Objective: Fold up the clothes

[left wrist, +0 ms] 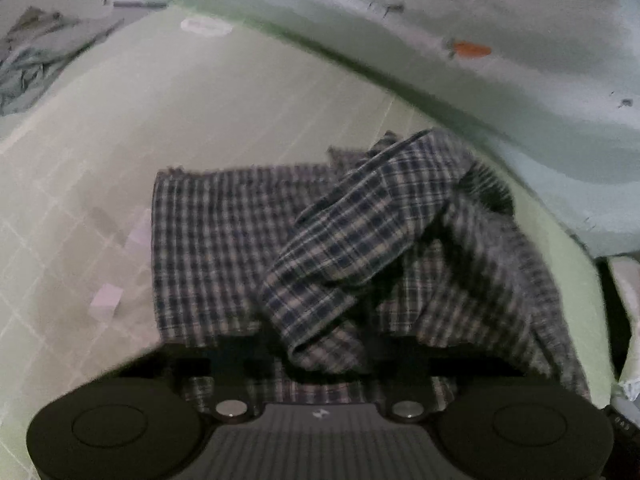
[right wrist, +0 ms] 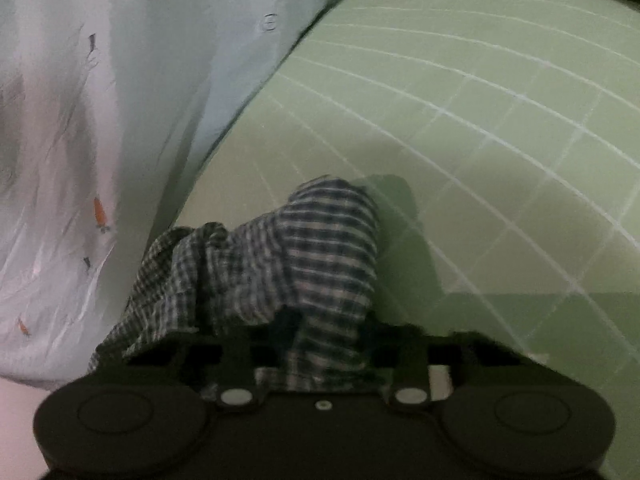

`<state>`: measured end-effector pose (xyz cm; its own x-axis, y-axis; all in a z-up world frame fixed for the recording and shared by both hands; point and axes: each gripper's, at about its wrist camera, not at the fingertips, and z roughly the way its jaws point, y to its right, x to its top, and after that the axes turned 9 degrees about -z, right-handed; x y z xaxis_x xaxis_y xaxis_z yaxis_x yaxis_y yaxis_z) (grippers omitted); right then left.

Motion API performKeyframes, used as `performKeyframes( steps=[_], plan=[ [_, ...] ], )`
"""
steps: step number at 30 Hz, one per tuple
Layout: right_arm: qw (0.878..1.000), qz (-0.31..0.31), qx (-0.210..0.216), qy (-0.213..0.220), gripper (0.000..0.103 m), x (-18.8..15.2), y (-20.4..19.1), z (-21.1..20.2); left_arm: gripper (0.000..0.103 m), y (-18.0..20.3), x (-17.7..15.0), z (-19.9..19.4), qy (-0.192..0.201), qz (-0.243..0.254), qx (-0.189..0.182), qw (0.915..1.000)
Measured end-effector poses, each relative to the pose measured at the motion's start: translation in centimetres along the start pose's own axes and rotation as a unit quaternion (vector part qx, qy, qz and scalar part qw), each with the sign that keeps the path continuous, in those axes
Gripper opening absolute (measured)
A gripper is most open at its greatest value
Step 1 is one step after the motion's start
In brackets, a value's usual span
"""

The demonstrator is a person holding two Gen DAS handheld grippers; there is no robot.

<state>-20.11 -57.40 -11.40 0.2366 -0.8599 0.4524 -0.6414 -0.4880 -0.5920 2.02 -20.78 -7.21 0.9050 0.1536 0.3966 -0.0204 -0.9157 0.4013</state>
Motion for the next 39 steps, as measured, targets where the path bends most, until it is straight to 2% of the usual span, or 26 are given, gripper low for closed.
performKeyframes(
  steps=[1,2,6,9,12,15,17,19,22,23,24,25,26,27,28,30,32,33,35,39],
  plan=[
    [1.000,-0.006,0.004,0.000,0.006,0.1,-0.3,0.1,0.013,-0.3,0.2,0.2,-0.005,-0.002,0.001,1.0000],
    [1.000,-0.017,-0.001,0.010,0.006,0.2,-0.6,-0.3,0.008,-0.6,0.4,0.0,-0.001,-0.003,0.003,1.0000],
    [0.993,-0.085,-0.032,0.079,0.003,1.7,-2.6,-3.5,0.005,-1.9,2.2,-2.3,0.042,0.002,0.009,0.9991],
    [0.979,-0.140,-0.052,0.136,0.003,3.3,-4.8,-6.4,0.005,-2.6,4.3,-5.0,0.086,0.020,0.014,0.9960],
    [0.961,-0.188,-0.053,0.196,0.003,5.2,-7.4,-9.6,0.005,-2.5,6.5,-8.7,0.131,0.042,-0.001,0.9905],
    [0.936,-0.235,-0.035,0.259,0.003,7.3,-10.9,-12.9,0.005,-1.2,8.6,-12.9,0.188,0.084,-0.018,0.9784],
    [0.914,-0.271,-0.018,0.302,0.003,8.5,-13.8,-15.1,0.005,0.1,10.1,-15.7,0.232,0.113,-0.027,0.9658],
    [0.897,-0.291,-0.001,0.331,0.003,9.6,-16.1,-16.3,0.005,1.2,11.8,-17.8,0.272,0.128,-0.035,0.9531],
    [0.875,-0.315,0.019,0.366,0.003,11.3,-19.0,-16.8,0.005,2.4,15.0,-18.4,0.317,0.129,-0.047,0.9383],
    [0.870,-0.321,0.022,0.374,0.003,11.9,-19.8,-16.4,0.006,2.7,16.1,-17.4,0.322,0.128,-0.040,0.9372],
    [0.872,-0.324,0.022,0.367,0.004,12.8,-20.3,-15.2,0.007,2.9,17.3,-15.9,0.321,0.126,-0.027,0.9383],
    [0.874,-0.328,0.022,0.359,0.008,13.6,-20.9,-14.0,0.012,3.1,18.5,-14.4,0.320,0.124,-0.014,0.9393],
    [0.880,-0.327,0.019,0.345,0.015,14.3,-21.2,-12.4,0.015,3.2,19.2,-12.7,0.309,0.117,0.002,0.9439],
    [0.888,-0.324,0.006,0.325,0.033,14.9,-21.3,-10.2,0.017,3.1,19.8,-10.7,0.292,0.106,0.020,0.9502],
    [0.896,-0.322,-0.014,0.306,0.043,14.9,-21.5,-8.3,0.019,3.0,20.4,-8.7,0.276,0.094,0.039,0.9558],
    [0.907,-0.323,-0.057,0.265,0.042,14.3,-21.2,-5.4,0.025,2.4,19.9,-6.3,0.244,0.070,0.055,0.9657],
    [0.918,-0.312,-0.067,0.235,0.049,12.4,-19.8,-4.1,0.049,1.4,18.3,-4.9,0.218,0.058,0.045,0.9732],
    [0.924,-0.306,-0.071,0.219,0.053,11.4,-19.0,-3.4,0.054,1.0,17.2,-4.2,0.202,0.058,0.041,0.9768],
    [0.940,-0.290,-0.064,0.169,0.053,9.2,-17.4,-2.2,0.055,0.1,14.5,-2.5,0.164,0.069,0.048,0.9829],
    [0.957,-0.270,-0.064,0.087,0.053,4.6,-14.8,-0.2,0.059,-1.9,10.3,-0.1,0.099,0.078,0.078,0.9890]
  ],
)
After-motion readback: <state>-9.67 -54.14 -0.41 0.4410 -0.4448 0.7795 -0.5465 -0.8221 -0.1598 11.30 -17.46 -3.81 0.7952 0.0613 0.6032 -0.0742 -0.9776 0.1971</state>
